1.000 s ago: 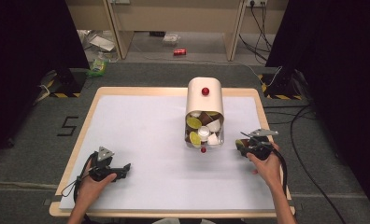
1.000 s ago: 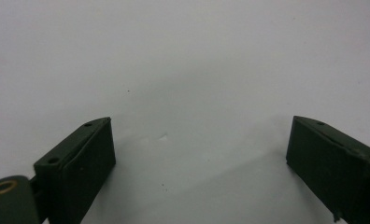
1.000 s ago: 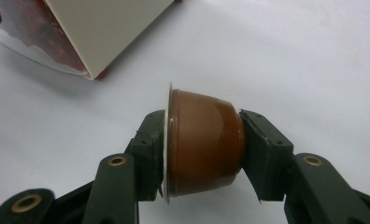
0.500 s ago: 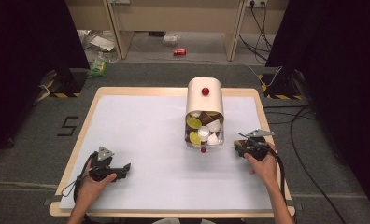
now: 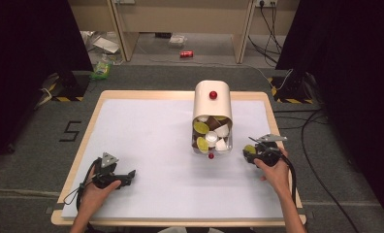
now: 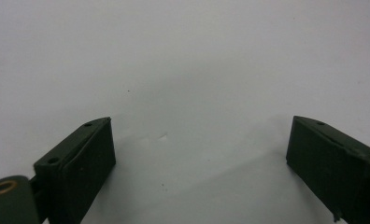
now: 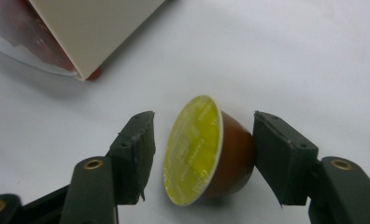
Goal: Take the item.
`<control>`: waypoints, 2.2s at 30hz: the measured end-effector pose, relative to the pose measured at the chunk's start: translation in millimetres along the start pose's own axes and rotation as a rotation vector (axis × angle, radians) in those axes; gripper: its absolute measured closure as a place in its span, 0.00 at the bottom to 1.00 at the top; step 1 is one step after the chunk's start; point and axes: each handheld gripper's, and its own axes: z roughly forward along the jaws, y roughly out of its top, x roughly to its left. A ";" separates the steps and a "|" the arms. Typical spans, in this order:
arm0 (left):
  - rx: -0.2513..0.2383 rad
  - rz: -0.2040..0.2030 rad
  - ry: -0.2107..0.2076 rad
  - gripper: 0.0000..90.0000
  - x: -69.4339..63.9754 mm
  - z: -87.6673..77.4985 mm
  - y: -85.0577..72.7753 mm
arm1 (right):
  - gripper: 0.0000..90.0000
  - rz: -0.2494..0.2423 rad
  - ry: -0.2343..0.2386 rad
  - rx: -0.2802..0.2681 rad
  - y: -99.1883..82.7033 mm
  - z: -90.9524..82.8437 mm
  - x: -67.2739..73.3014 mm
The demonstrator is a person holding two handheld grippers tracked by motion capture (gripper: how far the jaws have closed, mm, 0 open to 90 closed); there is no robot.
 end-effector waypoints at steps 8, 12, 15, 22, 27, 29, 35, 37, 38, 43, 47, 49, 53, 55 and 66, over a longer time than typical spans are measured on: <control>0.000 0.000 0.000 0.08 0.0 0.0 0.0 | 0.39 -0.005 -0.013 -0.035 6.1 -11.1 -0.4; 0.000 0.000 0.000 0.08 0.0 0.0 0.0 | 0.37 -0.001 -0.014 -0.056 8.6 -16.7 -1.3; 0.000 0.000 0.000 0.08 0.0 0.0 0.0 | 0.36 0.000 -0.010 -0.070 10.8 -20.7 -0.8; 0.000 0.000 0.000 0.08 0.0 0.0 0.0 | 0.35 -0.012 0.001 -0.086 15.9 -27.5 3.8; 0.000 0.000 0.000 0.08 0.0 0.0 0.0 | 0.34 -0.026 0.015 -0.088 18.8 -30.1 9.7; 0.000 0.000 0.000 0.08 0.0 0.0 0.0 | 0.33 -0.030 0.023 -0.088 19.8 -31.1 12.8; 0.000 0.000 -0.001 0.08 0.1 0.0 0.0 | 0.31 -0.044 0.039 -0.094 23.1 -36.6 20.3; -0.001 0.000 -0.001 0.08 0.1 0.0 0.0 | 0.30 -0.048 0.044 -0.099 24.0 -39.0 23.1; -0.001 0.000 -0.001 0.08 0.0 0.0 0.0 | 0.30 -0.052 0.044 -0.101 24.6 -40.0 24.2; -0.001 0.000 -0.001 0.08 0.0 0.0 -0.1 | 0.28 -0.066 0.055 -0.102 25.4 -45.5 31.8; -0.001 0.000 -0.001 0.08 0.1 -0.1 0.0 | 0.28 -0.076 0.064 -0.100 24.4 -50.7 37.1; -0.001 -0.001 -0.001 0.08 0.1 0.0 -0.1 | 0.27 -0.080 0.065 -0.105 24.1 -52.9 39.5; -0.001 -0.001 -0.001 0.08 0.0 0.0 0.0 | 0.27 -0.093 0.076 -0.105 21.1 -56.5 45.6; -0.001 -0.001 -0.001 0.08 0.0 0.0 -0.1 | 0.27 -0.098 0.078 -0.102 18.7 -57.3 47.9; -0.001 0.000 -0.001 0.08 0.0 0.0 0.0 | 0.27 -0.105 0.088 -0.062 -0.8 -54.6 54.0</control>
